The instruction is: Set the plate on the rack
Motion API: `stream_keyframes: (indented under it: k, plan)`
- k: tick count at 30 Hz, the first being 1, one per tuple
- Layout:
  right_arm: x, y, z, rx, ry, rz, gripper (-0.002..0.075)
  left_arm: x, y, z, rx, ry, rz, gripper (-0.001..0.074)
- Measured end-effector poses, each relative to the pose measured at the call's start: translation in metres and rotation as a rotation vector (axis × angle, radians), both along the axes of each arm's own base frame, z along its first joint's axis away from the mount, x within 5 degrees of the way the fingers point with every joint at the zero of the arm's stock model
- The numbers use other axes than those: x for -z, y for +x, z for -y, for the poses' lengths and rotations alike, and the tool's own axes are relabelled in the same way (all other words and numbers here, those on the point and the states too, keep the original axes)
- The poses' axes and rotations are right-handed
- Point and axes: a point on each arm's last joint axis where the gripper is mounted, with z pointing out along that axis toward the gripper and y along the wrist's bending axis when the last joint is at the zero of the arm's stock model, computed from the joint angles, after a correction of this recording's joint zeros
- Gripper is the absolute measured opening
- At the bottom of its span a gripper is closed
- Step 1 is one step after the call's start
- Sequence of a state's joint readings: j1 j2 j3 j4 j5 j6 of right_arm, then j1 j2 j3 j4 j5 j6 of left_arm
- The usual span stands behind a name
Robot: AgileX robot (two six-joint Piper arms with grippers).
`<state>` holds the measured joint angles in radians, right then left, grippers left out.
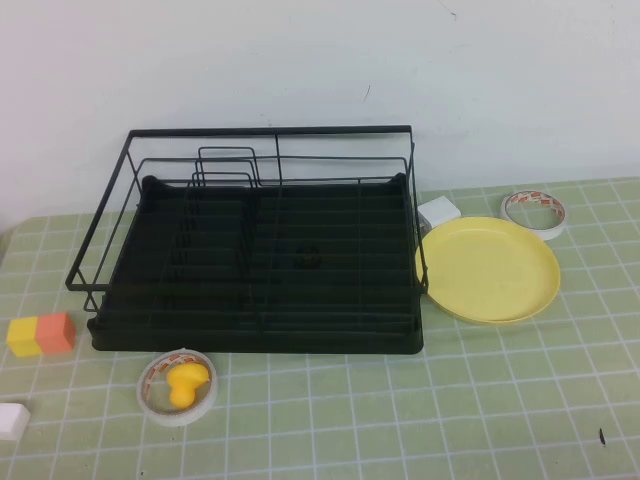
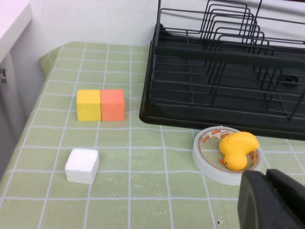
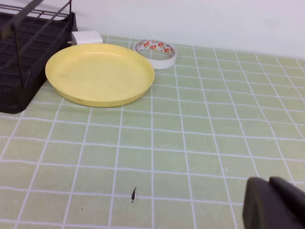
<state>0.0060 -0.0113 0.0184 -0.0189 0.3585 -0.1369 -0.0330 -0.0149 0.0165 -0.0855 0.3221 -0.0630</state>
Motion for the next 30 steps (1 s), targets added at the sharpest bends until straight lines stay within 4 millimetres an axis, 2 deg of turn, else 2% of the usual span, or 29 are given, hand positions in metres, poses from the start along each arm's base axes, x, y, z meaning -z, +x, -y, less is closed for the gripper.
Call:
stream_keyframes:
  k: [21, 30]
  plan:
    - [0.0, 0.0, 0.0001, 0.0, -0.004, 0.0, -0.0002, 0.0, 0.0, 0.0, 0.0, 0.0, 0.0, -0.0002]
    - [-0.0002, 0.0, 0.0038, 0.007, -0.105, 0.001, -0.0002, 0.0, 0.0, 0.0, 0.0, 0.0, 0.0, -0.0001]
